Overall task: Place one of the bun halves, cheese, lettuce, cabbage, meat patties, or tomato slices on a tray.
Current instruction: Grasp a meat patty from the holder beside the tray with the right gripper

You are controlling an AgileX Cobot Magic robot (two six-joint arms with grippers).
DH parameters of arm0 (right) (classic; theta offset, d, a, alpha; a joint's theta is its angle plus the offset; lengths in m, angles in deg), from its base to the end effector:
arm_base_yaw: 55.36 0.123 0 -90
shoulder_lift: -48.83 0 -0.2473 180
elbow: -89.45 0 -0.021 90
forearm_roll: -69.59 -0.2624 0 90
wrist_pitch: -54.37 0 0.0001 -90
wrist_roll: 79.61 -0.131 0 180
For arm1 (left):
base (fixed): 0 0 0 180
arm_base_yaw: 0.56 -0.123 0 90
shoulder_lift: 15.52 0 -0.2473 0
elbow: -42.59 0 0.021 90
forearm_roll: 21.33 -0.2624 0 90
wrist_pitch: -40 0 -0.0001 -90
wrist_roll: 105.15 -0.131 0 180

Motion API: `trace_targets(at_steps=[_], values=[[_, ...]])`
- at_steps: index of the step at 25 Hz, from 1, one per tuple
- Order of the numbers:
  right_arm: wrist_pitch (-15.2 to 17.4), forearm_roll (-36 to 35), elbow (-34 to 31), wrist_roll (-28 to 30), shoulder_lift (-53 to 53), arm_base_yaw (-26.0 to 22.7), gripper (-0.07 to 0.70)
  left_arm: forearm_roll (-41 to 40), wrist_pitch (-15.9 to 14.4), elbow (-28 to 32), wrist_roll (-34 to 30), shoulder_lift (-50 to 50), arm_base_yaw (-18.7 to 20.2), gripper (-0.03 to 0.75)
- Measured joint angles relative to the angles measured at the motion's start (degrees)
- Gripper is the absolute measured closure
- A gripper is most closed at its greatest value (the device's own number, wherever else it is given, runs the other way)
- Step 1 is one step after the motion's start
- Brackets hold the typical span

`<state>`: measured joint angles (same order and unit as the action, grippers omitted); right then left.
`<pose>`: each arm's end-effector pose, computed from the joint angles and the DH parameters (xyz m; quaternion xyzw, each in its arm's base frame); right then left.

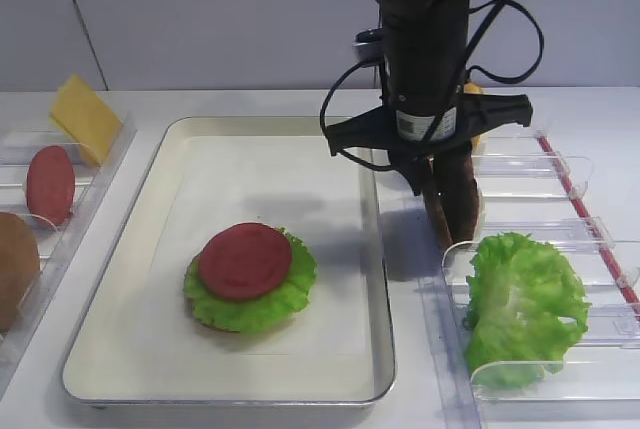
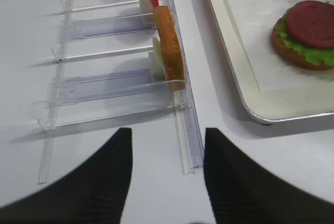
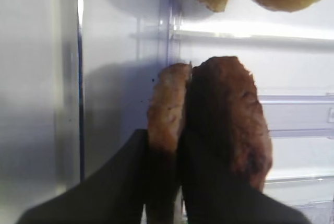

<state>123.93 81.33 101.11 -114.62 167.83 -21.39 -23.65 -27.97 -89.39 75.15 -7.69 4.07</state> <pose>0.3327 0.1941 0.1528 -0.0241 0.9947 -0.0645 0.0770 0.0693 -0.0007 0.2485 0.0312 0.8815 -0.0001 0.4712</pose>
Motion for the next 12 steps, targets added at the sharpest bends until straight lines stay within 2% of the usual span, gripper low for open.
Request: trace_targets(at_steps=[12], values=[[0.55, -0.46, 0.0, 0.0, 0.0, 0.0, 0.499, 0.0, 0.0, 0.0, 0.0, 0.0, 0.0, 0.387]])
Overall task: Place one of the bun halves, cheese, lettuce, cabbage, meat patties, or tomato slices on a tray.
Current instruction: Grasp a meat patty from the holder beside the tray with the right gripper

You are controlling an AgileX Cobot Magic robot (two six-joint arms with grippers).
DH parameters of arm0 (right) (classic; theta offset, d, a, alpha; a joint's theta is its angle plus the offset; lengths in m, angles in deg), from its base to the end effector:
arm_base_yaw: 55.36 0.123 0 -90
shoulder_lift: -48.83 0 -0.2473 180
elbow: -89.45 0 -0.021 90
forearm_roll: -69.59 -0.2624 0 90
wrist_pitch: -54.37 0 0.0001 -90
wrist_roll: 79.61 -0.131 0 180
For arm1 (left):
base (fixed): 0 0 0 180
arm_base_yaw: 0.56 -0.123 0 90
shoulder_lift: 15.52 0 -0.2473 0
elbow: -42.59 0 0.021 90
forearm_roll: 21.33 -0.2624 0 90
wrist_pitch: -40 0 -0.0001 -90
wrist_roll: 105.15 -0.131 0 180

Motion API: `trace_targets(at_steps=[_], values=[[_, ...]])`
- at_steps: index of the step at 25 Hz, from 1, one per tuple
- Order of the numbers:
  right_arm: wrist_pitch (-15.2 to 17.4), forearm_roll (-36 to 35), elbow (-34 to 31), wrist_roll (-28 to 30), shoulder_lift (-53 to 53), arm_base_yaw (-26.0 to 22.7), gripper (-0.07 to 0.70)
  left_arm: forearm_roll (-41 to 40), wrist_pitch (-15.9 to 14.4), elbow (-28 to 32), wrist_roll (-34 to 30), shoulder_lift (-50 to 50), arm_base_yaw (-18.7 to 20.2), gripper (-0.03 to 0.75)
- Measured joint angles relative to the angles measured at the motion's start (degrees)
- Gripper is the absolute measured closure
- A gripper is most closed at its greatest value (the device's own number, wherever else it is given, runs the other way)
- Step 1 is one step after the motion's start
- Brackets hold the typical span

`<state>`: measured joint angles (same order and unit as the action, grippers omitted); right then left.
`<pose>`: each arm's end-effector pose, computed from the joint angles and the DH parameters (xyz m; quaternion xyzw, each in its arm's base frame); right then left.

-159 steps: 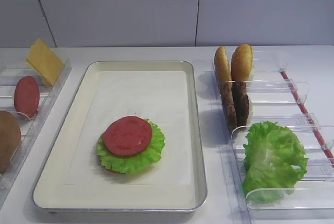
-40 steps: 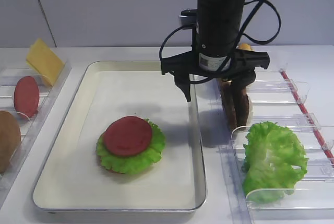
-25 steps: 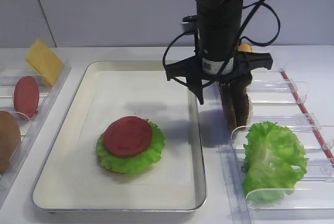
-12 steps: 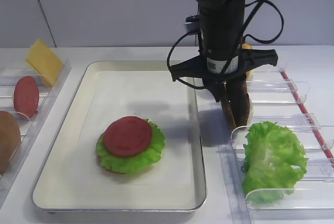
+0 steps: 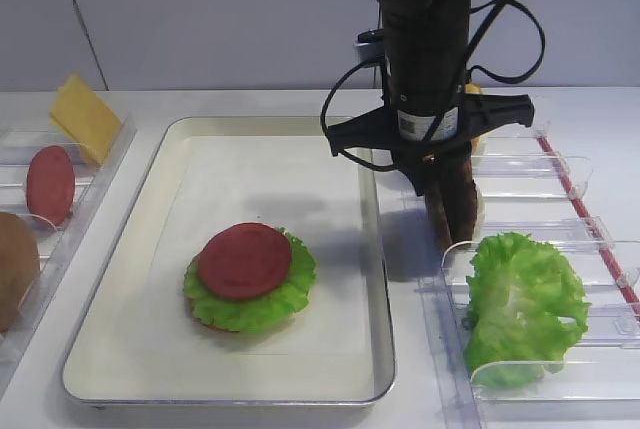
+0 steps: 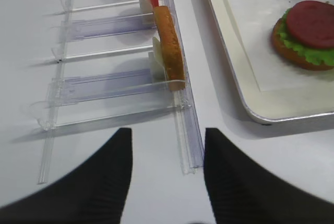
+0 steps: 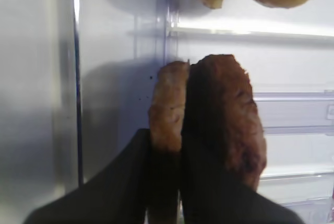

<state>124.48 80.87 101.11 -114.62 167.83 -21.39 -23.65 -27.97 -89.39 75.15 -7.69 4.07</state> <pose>0.3312 0.1941 0.1525 -0.0223 0.9952 -0.0642 0.0710 0.0693 -0.0007 0.2485 0.0312 0.8815 -0.0001 0.4712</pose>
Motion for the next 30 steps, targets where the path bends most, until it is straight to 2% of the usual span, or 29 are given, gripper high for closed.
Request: trace_targets(at_steps=[26, 30], values=[[0.61, -4.27, 0.0, 1.79, -7.61, 0.0, 0.5, 0.0, 0.0, 0.0, 0.07, 0.0, 0.0, 0.387], [0.61, -5.67, 0.0, 4.3, -11.06, 0.0, 0.501, 0.0, 0.0, 0.0, 0.07, 0.0, 0.0, 0.387]])
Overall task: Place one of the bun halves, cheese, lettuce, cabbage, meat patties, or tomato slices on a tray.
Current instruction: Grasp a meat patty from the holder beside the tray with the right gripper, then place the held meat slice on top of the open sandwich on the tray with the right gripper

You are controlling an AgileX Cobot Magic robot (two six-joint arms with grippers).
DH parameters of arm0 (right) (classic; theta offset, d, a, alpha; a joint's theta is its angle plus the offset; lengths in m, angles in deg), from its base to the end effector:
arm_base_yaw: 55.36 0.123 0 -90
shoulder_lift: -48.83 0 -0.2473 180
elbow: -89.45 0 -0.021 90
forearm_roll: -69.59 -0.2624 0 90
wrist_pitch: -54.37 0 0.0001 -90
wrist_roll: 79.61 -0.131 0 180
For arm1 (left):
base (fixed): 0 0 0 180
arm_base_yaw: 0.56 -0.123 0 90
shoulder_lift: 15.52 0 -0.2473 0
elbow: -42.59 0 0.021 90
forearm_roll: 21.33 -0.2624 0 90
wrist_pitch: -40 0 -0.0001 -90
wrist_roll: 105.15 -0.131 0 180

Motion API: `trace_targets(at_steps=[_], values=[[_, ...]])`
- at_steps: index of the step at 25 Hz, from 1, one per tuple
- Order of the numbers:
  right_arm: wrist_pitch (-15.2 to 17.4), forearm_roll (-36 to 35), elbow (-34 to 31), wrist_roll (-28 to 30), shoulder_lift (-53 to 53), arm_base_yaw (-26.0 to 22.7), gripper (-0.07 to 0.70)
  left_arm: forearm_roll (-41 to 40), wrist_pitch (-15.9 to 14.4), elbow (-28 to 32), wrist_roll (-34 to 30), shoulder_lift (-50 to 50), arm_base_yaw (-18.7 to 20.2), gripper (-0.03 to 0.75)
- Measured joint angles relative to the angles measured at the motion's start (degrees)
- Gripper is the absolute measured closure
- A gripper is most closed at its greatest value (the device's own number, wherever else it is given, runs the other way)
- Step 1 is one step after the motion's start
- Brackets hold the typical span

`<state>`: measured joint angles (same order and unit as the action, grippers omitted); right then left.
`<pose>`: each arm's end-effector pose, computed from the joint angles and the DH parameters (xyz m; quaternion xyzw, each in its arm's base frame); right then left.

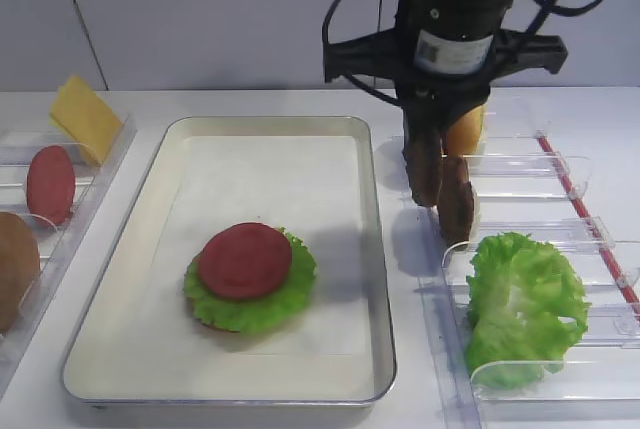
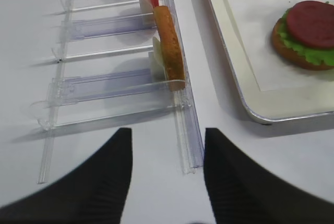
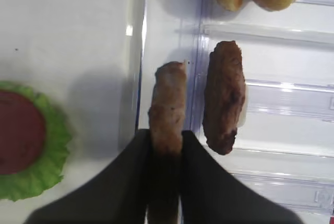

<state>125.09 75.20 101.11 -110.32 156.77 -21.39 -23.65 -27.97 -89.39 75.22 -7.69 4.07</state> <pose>0.3126 0.1960 0.2234 -0.0390 0.9917 0.0202 0.1211 0.0693 -0.0007 0.2485 0.0306 0.8815 -0.0004 0.4712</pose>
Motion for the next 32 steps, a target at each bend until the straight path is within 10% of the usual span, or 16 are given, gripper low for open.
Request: trace_targets(at_steps=[6, 16, 25, 32], values=[[-1.49, -4.8, -0.38, 6.08, -5.72, 0.0, 0.503, 0.0, 0.0, 0.0, 0.0, 0.0, 0.0, 0.387], [-16.7, -23.33, -11.98, 20.69, -11.87, 0.0, 0.503, 0.0, 0.0, 0.0, 0.0, 0.0, 0.0, 0.387], [-29.63, -54.17, -24.99, 48.09, -11.87, 0.0, 0.503, 0.0, 0.0, 0.0, 0.0, 0.0, 0.0, 0.387], [-30.57, -82.07, -30.98, 70.76, -11.87, -1.49, 0.503, 0.0, 0.0, 0.0, 0.0, 0.0, 0.0, 0.387]])
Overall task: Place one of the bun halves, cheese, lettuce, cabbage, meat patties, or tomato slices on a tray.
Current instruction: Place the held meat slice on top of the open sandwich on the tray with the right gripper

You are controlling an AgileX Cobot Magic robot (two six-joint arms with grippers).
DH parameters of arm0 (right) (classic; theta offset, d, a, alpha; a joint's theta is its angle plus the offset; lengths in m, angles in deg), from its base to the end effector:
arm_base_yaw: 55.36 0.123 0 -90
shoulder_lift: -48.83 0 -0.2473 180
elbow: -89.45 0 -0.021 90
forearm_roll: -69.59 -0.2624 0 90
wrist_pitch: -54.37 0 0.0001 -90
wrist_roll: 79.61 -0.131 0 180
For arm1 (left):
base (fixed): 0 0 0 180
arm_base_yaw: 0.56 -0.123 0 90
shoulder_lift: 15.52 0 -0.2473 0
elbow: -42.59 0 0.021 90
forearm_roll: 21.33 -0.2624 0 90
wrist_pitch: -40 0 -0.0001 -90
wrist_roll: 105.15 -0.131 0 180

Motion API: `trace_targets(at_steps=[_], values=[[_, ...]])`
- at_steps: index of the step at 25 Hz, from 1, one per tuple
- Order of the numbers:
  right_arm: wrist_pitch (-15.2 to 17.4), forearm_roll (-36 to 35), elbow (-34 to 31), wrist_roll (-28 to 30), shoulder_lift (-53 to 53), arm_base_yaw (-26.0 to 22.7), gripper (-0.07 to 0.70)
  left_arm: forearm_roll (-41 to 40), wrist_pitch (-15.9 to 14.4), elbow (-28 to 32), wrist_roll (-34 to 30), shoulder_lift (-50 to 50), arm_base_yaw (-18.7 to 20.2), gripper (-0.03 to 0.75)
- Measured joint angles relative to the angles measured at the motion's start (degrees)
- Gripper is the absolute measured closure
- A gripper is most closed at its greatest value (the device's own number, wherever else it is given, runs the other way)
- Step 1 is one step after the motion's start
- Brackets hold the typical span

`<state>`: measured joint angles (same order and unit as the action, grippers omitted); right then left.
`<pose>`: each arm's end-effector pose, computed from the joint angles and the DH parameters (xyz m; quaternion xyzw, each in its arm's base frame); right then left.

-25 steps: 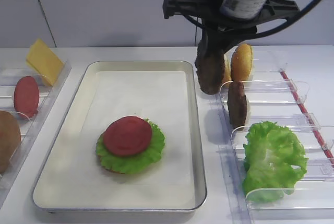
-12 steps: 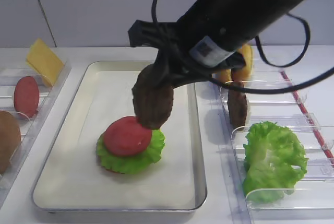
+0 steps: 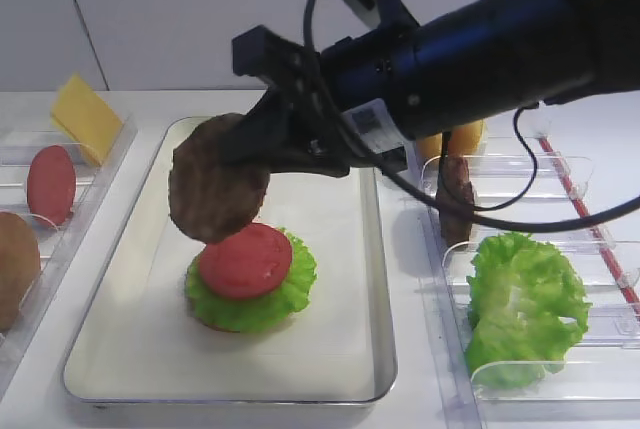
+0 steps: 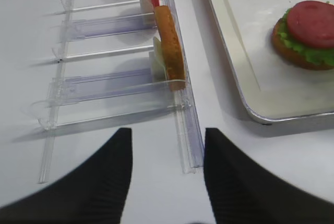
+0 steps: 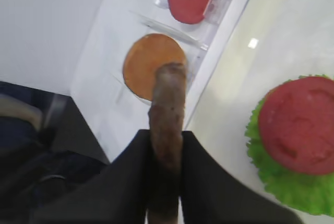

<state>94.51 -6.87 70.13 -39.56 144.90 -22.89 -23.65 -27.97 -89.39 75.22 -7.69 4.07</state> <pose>0.2547 0.2595 0.2146 -0.1494 0.8425 0.4780 0.1985 0.0693 -0.0007 0.2485 0.0306 0.8815 -0.0004 0.4712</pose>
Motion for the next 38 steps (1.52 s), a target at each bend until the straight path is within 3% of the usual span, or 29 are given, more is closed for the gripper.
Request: trace_targets(at_steps=[5, 9, 11, 17, 25, 38], values=[[11.93, -15.97, -3.84, 6.39, 1.66, -9.85, 0.503, 0.0, 0.0, 0.0, 0.0, 0.0, 0.0, 0.387], [22.55, -18.47, -4.32, 5.23, 6.08, -15.64, 0.503, 0.0, 0.0, 0.0, 0.0, 0.0, 0.0, 0.387], [24.62, -18.24, -4.32, 4.97, 8.16, -15.89, 0.503, 0.0, 0.0, 0.0, 0.0, 0.0, 0.0, 0.387], [24.78, -17.89, -4.32, 6.85, 11.15, -13.81, 0.503, 0.0, 0.0, 0.0, 0.0, 0.0, 0.0, 0.387], [19.13, -17.31, -4.32, 7.73, 13.45, -13.27, 0.503, 0.0, 0.0, 0.0, 0.0, 0.0, 0.0, 0.387], [18.54, -21.17, -4.32, 9.1, 19.46, -11.0, 0.503, 0.0, 0.0, 0.0, 0.0, 0.0, 0.0, 0.387]])
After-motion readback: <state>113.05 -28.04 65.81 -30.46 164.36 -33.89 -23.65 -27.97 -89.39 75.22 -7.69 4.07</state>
